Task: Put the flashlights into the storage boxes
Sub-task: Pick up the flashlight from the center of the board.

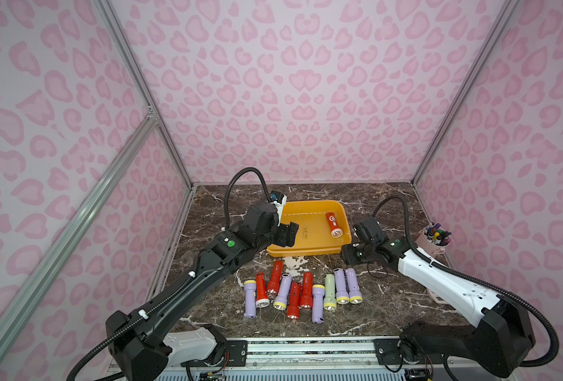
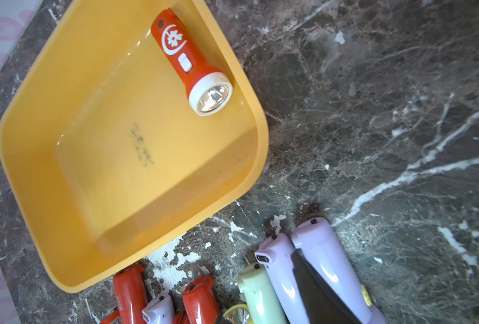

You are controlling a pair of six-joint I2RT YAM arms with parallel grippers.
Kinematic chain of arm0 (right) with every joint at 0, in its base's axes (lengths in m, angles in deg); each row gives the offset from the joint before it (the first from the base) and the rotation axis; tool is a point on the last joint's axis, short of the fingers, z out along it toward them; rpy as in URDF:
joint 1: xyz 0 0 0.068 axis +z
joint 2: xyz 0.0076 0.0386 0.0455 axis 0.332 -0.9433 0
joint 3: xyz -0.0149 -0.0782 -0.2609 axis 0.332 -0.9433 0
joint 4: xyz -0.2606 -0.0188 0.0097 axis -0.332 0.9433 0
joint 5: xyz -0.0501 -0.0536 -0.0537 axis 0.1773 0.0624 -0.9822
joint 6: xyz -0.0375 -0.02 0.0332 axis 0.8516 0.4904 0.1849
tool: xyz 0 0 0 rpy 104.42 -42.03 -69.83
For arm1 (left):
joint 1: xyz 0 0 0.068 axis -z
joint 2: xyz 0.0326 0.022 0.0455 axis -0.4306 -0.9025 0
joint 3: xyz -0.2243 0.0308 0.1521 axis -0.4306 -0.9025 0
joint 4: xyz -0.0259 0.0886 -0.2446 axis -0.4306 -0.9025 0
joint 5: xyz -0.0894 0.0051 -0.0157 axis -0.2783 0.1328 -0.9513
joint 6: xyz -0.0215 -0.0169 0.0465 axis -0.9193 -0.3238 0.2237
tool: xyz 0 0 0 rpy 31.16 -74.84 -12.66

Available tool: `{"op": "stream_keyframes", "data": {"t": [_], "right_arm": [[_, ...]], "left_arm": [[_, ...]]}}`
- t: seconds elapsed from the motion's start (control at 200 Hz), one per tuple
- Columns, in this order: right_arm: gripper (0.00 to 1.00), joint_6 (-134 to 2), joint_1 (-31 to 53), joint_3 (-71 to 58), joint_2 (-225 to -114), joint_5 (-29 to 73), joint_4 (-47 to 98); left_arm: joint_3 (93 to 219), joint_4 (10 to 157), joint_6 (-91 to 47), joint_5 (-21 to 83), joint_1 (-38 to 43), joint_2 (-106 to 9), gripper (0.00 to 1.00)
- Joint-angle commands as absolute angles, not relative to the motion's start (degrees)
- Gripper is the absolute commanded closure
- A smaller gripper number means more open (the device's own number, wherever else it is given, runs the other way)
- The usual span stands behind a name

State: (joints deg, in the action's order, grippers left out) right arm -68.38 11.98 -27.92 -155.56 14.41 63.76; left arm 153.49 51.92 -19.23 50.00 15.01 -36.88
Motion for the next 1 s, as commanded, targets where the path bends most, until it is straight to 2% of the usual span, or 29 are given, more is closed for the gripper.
{"op": "stream_keyframes", "data": {"t": [0.0, 0.395, 0.995], "right_arm": [[0.43, -70.9, 12.0, -29.1, -156.2, 13.0, 66.9], [0.42, -77.2, 12.0, -36.5, -156.9, 11.3, 66.2], [0.45, -77.8, 12.0, -39.3, -161.5, 13.2, 61.2]], "left_arm": [[155.8, 54.3, -14.7, 47.9, 15.0, -39.1, 0.14], [149.6, 63.2, -12.0, 38.9, 15.0, -40.3, 0.14], [147.0, 62.6, -13.0, 39.9, 15.0, -38.1, 0.15]]}}
